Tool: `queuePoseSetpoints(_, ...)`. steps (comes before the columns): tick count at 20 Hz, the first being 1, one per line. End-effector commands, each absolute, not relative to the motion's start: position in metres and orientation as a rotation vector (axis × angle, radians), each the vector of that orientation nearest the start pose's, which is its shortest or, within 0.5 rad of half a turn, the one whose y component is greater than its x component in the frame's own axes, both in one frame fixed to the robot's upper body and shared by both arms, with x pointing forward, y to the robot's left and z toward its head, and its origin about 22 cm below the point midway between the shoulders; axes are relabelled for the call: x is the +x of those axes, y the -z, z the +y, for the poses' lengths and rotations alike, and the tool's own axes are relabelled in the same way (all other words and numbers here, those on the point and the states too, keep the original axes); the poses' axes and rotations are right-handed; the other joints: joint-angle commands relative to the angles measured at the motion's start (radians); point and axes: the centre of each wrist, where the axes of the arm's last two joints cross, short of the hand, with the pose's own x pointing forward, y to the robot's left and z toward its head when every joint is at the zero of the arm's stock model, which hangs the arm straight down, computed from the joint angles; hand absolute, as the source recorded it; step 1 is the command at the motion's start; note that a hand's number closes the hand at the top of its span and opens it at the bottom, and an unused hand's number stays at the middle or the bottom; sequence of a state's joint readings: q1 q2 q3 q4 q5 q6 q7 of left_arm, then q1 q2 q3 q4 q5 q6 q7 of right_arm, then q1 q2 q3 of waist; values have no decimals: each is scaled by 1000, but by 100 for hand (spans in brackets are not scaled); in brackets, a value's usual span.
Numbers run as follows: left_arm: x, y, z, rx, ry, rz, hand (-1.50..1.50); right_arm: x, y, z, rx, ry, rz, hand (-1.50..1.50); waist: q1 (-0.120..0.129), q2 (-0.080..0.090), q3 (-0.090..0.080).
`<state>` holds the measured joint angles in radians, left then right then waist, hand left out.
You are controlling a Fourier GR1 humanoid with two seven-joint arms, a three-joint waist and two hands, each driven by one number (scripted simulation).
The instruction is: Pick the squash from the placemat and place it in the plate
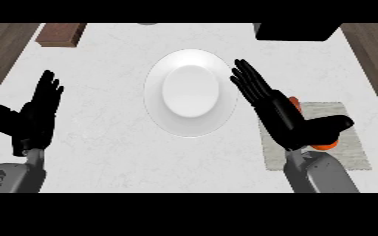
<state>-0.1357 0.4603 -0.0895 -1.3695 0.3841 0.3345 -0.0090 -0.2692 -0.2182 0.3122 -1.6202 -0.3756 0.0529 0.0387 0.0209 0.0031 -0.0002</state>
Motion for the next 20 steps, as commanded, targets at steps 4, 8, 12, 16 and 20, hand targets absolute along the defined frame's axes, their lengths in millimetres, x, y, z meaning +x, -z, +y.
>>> queuePoseSetpoints(4,281,-34,306,308,45,-1563,0,312,-73,-250,-33,188,-1703,-150,-45,3,1)
queuePoseSetpoints(8,286,-42,301,289,114,-1592,0,299,-61,-322,-616,-421,-1496,150,-63,27,-39)
queuePoseSetpoints(12,290,-37,275,244,189,-1582,0,295,-4,-288,-769,141,-1388,-150,-39,8,1)
queuePoseSetpoints(16,299,-45,257,215,211,-1563,0,282,37,-253,-906,-1,-1390,-150,-22,0,0)
queuePoseSetpoints(20,308,-49,261,224,183,-1563,0,278,24,-259,-1091,-49,-1370,-150,-35,-6,-2)
